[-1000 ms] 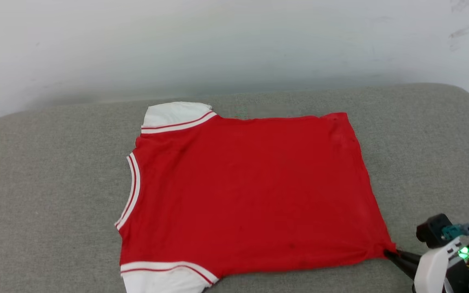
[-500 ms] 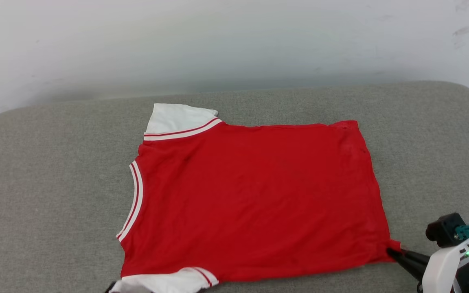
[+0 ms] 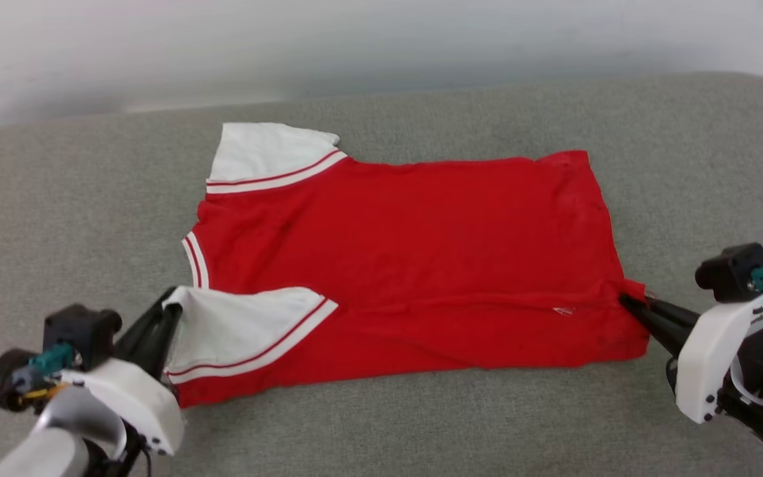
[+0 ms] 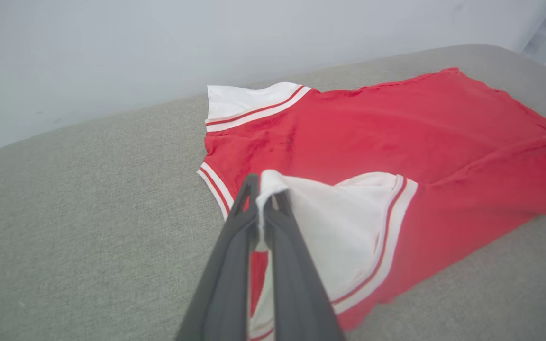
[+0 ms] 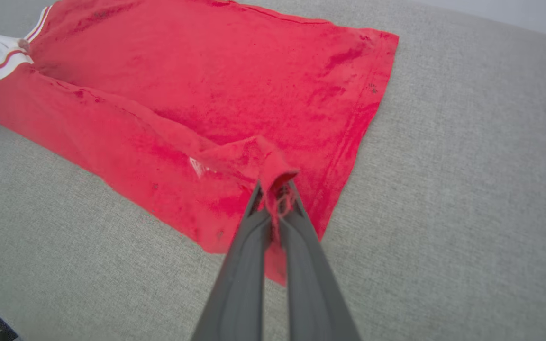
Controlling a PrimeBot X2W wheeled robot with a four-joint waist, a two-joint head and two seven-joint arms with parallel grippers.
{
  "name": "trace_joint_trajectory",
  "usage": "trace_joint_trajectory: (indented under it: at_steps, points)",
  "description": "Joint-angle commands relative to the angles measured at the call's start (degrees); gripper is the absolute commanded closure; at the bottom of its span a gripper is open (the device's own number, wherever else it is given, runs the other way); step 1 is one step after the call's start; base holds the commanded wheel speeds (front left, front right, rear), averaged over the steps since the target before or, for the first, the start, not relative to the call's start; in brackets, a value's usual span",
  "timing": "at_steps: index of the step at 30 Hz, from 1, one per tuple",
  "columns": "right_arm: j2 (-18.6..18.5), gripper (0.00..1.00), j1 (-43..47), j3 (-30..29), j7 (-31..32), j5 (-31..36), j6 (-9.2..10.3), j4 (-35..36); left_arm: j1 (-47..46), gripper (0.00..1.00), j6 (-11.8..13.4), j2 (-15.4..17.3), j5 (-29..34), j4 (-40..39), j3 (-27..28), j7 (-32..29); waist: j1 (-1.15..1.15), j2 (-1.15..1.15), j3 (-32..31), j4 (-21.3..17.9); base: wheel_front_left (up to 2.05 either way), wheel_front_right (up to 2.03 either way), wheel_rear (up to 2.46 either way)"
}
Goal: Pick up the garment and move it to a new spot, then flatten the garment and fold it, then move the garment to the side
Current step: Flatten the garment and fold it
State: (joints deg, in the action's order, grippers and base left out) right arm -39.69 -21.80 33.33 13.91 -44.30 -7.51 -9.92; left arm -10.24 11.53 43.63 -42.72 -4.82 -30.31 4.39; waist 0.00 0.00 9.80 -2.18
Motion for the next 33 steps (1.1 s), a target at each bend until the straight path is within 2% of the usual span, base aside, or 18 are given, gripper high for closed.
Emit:
trace_joint_trajectory:
  at_steps: [1,2,13,19,22,23,24,25,26,30,33]
  points:
    - [0.46,1.00,-0.88,-0.27,0.22,0.05,0.04,0.06,-0.83,1.00,-0.13,0.23,0.40,0.48,0.02,-0.16,0.00,0.00,1.34,-0.54,0.00,0.00,0.00]
    - [1.60,1.00,-2.66,-0.57,2.34,1.16,0.04,-0.41,-5.00,1.00,-1.73,-0.30,0.74,3.26,-0.10,-1.10,0.00,0.00,3.52,-0.97,0.00,0.00,0.00]
    - [4.70,1.00,-9.72,0.46,5.51,2.89,0.04,-7.05,-14.82,1.00,-7.57,-2.13,0.94,16.31,-1.56,-2.67,0.00,0.00,10.49,-1.52,0.00,0.00,0.00]
    - [5.62,1.00,-11.26,3.62,6.14,3.22,0.04,-11.34,-16.79,1.00,-10.62,-4.64,1.46,23.94,-4.01,-2.68,0.00,0.00,10.81,-1.73,0.00,0.00,0.00]
    - [5.94,1.00,-11.57,4.33,5.16,2.61,0.04,-12.17,-17.42,1.00,-11.36,-5.98,1.78,26.50,-4.88,-2.21,0.00,0.00,10.02,-1.63,0.00,0.00,0.00]
    - [5.95,1.00,-11.71,4.34,4.69,2.39,0.04,-12.25,-17.61,0.95,-11.53,-6.31,1.74,27.14,-5.11,-2.08,0.00,0.00,9.62,-1.56,0.00,0.00,0.00]
    - [5.95,0.82,-11.83,4.42,4.21,2.36,0.04,-12.23,-17.87,0.55,-11.77,-6.37,1.66,27.87,-5.20,-1.98,0.00,0.00,9.20,-1.53,0.00,0.00,0.00]
    - [5.69,0.51,-11.88,4.57,3.76,2.56,0.04,-12.19,-18.29,0.00,-11.84,-6.49,1.94,28.27,-5.34,-1.73,0.00,0.00,8.72,-1.41,0.00,0.00,0.00]
    - [5.21,0.00,-11.85,4.79,3.18,3.00,0.04,-11.83,-18.46,0.00,-12.08,-6.76,1.90,28.57,-5.46,-1.77,0.00,0.00,8.17,-1.18,0.00,0.00,0.00]
    - [4.07,0.00,-9.86,4.52,1.17,2.47,0.03,-9.70,-18.86,0.00,-12.49,-5.95,1.05,28.92,-4.58,-1.35,0.00,0.00,6.06,-0.66,0.00,0.00,0.00]
    - [2.96,0.00,-8.50,3.55,0.43,2.32,0.04,-8.03,-19.57,0.00,-13.40,-3.58,1.41,27.61,-4.79,-3.18,0.00,0.00,4.65,-0.39,0.00,0.00,0.00]
